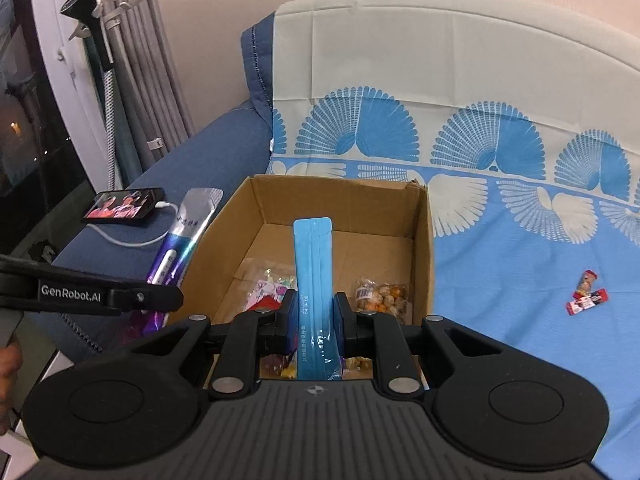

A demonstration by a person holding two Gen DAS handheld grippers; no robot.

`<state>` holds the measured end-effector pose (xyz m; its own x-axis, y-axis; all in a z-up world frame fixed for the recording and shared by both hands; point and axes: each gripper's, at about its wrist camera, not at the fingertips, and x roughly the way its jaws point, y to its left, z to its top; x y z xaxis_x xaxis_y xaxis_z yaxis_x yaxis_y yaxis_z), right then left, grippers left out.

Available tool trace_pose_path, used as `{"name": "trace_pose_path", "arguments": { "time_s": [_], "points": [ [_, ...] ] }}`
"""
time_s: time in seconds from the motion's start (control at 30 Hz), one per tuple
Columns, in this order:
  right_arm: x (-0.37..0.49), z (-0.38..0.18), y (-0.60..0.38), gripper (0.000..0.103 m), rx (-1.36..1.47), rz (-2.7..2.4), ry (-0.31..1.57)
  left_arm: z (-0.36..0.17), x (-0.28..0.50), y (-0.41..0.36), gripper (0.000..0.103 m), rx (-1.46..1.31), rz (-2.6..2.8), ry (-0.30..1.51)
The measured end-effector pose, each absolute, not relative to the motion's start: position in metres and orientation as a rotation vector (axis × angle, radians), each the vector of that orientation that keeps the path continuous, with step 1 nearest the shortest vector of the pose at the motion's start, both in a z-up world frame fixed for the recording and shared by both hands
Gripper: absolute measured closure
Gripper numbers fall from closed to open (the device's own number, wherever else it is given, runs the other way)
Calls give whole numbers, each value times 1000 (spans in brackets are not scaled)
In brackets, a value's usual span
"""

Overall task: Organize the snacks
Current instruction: 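Lower both held snacks into the box and open both grippers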

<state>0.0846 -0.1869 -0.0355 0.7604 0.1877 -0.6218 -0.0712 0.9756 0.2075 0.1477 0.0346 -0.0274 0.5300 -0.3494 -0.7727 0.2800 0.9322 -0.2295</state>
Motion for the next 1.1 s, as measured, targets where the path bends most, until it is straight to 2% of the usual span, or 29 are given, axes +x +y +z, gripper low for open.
{"name": "trace_pose_path", "arguments": {
  "time_s": [0.67, 0.7, 0.73, 0.77, 0.8, 0.87, 1.1],
  "points": [
    [154, -92, -188, 80, 210, 107, 799, -92, 214, 11, 78, 19, -327, 1056],
    [156, -93, -189, 80, 213, 100, 801, -94, 216, 9, 72, 27, -317, 1058],
    [158, -95, -189, 73, 219, 92, 804, -95, 218, 8, 43, 38, -322, 1064],
    [160, -96, -191, 58, 225, 84, 811, -97, 220, 7, 20, 48, -324, 1080],
    [161, -97, -192, 49, 232, 70, 820, -97, 223, 6, 0, 62, -296, 1100],
    [160, -98, -197, 40, 250, 22, 815, -97, 224, 9, 0, 80, -238, 1092],
    [139, -93, -199, 34, 250, 40, 819, -90, 202, 20, 0, 72, -225, 1082]
  ]
}}
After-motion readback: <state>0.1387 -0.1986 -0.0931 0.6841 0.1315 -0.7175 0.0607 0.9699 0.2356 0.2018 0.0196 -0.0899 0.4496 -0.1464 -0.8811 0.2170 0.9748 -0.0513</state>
